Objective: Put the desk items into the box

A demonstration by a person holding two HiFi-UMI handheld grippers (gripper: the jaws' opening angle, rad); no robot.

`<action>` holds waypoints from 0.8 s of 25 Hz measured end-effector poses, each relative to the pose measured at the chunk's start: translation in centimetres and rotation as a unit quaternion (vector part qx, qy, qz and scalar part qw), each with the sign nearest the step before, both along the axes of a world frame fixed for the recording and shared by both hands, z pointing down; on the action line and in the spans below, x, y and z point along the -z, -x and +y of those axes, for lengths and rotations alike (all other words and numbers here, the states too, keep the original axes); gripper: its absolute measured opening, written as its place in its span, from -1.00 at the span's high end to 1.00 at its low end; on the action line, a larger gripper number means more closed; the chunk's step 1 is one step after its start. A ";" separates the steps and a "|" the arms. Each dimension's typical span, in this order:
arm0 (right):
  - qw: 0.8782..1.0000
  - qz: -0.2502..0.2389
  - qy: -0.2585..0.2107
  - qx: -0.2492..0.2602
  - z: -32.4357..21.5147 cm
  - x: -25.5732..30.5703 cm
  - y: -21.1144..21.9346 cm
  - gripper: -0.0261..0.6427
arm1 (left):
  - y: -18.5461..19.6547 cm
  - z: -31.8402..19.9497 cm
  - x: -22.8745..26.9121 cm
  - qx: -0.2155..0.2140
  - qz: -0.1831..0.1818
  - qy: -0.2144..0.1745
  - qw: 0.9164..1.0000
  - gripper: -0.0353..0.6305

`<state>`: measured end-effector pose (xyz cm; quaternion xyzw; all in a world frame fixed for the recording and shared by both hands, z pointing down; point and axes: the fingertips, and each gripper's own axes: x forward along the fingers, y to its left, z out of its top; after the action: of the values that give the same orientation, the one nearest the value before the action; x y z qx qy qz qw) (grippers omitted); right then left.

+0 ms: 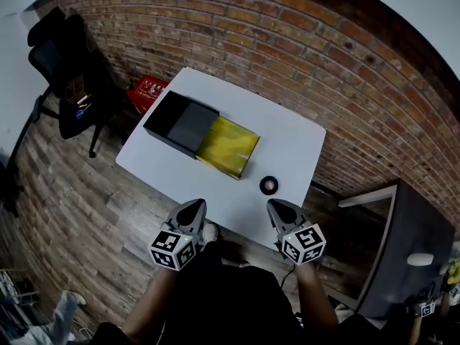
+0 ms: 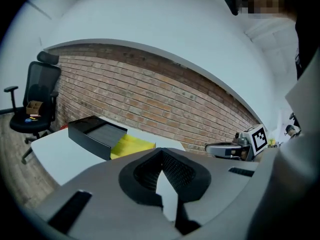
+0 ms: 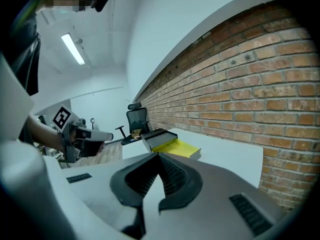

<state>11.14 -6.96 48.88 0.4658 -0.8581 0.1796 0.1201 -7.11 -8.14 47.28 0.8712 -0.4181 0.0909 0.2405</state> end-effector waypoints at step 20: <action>0.991 0.071 0.059 -0.101 -5.9 -5.8 -0.4 0.86 | -1.4 -8.1 -3.7 -0.134 0.011 0.046 0.990 0.88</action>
<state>11.54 -12.88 54.72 0.5534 -0.7840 0.2079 0.1895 -5.68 -16.23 50.94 0.9083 -0.2904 0.1323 0.2705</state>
